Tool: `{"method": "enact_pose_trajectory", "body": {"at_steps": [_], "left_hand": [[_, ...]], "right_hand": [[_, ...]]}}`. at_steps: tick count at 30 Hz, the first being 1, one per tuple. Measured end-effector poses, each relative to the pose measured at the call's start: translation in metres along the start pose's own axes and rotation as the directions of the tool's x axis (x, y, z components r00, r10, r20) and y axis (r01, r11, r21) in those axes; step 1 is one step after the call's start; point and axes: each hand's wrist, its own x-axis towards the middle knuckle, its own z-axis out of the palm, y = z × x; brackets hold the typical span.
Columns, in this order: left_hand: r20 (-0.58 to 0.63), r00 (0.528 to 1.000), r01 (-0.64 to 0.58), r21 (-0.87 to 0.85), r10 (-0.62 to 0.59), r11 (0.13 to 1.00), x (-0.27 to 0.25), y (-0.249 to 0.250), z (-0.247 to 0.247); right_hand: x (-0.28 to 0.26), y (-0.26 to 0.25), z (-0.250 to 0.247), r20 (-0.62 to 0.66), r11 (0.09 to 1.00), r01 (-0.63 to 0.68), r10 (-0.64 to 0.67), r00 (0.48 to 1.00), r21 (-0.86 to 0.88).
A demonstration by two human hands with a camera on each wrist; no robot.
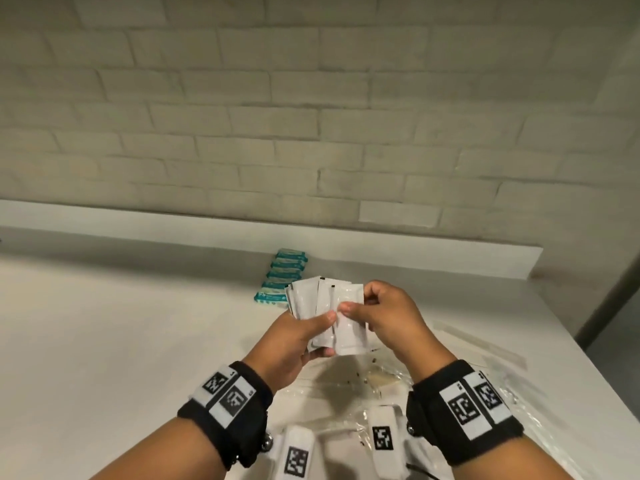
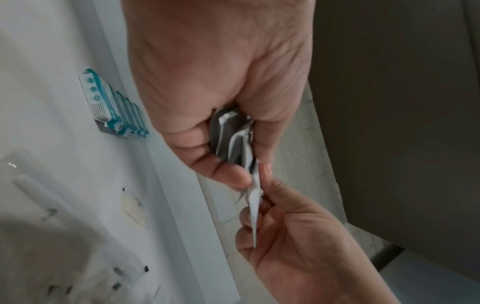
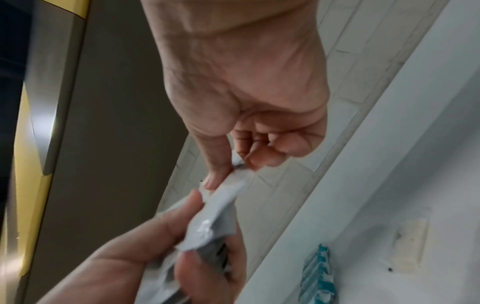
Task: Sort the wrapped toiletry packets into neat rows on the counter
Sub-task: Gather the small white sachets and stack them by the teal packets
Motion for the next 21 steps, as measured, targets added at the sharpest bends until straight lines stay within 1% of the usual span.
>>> {"method": "enact_pose_trajectory", "body": {"at_steps": [1, 2, 3, 4, 5, 6, 8, 9, 11, 12, 14, 16, 18, 19, 21], "left_hand": [[-0.027, 1.000, 0.012, -0.006, -0.012, 1.000, 0.001, 0.001, -0.004], [-0.054, 0.998, 0.017, -0.016, -0.018, 1.000, 0.002, 0.001, -0.010], [-0.066, 0.998, 0.021, -0.042, -0.024, 0.999, 0.003, 0.001, -0.016], [-0.070, 0.997, 0.026, -0.082, -0.032, 0.996, 0.004, 0.002, -0.020], [-0.055, 0.998, 0.028, -0.131, -0.036, 0.991, 0.004, 0.004, -0.025], [-0.027, 0.999, 0.027, -0.185, -0.033, 0.982, 0.003, 0.007, -0.027], [0.028, 1.000, 0.019, -0.288, -0.012, 0.958, 0.003, 0.013, -0.032], [0.047, 0.999, 0.001, -0.296, 0.014, 0.955, 0.003, 0.015, -0.034], [0.056, 0.996, -0.051, -0.223, 0.065, 0.973, 0.003, 0.016, -0.040], [0.049, 0.996, -0.070, -0.178, 0.080, 0.982, 0.003, 0.016, -0.043], [0.027, 0.996, -0.086, -0.139, 0.091, 0.987, 0.005, 0.015, -0.048], [0.023, 0.995, -0.090, -0.104, 0.093, 0.990, 0.006, 0.015, -0.052], [0.044, 0.995, -0.083, -0.035, 0.084, 0.996, 0.007, 0.016, -0.053], [0.063, 0.995, -0.080, 0.008, 0.079, 0.997, 0.007, 0.016, -0.054], [0.111, 0.991, -0.079, 0.073, 0.070, 0.994, 0.007, 0.018, -0.055]], "right_hand": [[0.003, -0.001, 0.000, -0.058, 0.999, 0.021, -0.020, 0.998, 0.025], [0.005, -0.003, 0.001, -0.138, 0.995, 0.078, -0.070, 0.988, 0.059], [0.006, -0.005, 0.002, -0.215, 0.981, 0.170, -0.147, 0.965, 0.093], [0.005, -0.006, 0.004, -0.265, 0.958, 0.267, -0.232, 0.936, 0.105], [0.004, -0.008, 0.009, -0.269, 0.935, 0.341, -0.306, 0.913, 0.097], [0.000, -0.008, 0.014, -0.231, 0.919, 0.387, -0.362, 0.903, 0.075], [-0.006, -0.002, 0.028, -0.102, 0.894, 0.447, -0.446, 0.889, -0.014], [-0.007, 0.003, 0.034, -0.055, 0.877, 0.475, -0.479, 0.876, -0.071], [-0.008, 0.011, 0.041, -0.011, 0.851, 0.505, -0.512, 0.859, -0.145], [-0.008, 0.011, 0.042, -0.010, 0.849, 0.506, -0.513, 0.858, -0.155], [-0.009, 0.006, 0.044, -0.035, 0.877, 0.461, -0.469, 0.882, -0.135], [-0.012, -0.005, 0.043, -0.126, 0.914, 0.394, -0.404, 0.906, -0.097], [-0.011, -0.014, 0.041, -0.189, 0.933, 0.351, -0.360, 0.914, -0.077], [-0.009, -0.017, 0.040, -0.180, 0.943, 0.324, -0.332, 0.926, -0.071], [-0.003, -0.024, 0.040, -0.099, 0.967, 0.255, -0.256, 0.962, -0.029]]}}
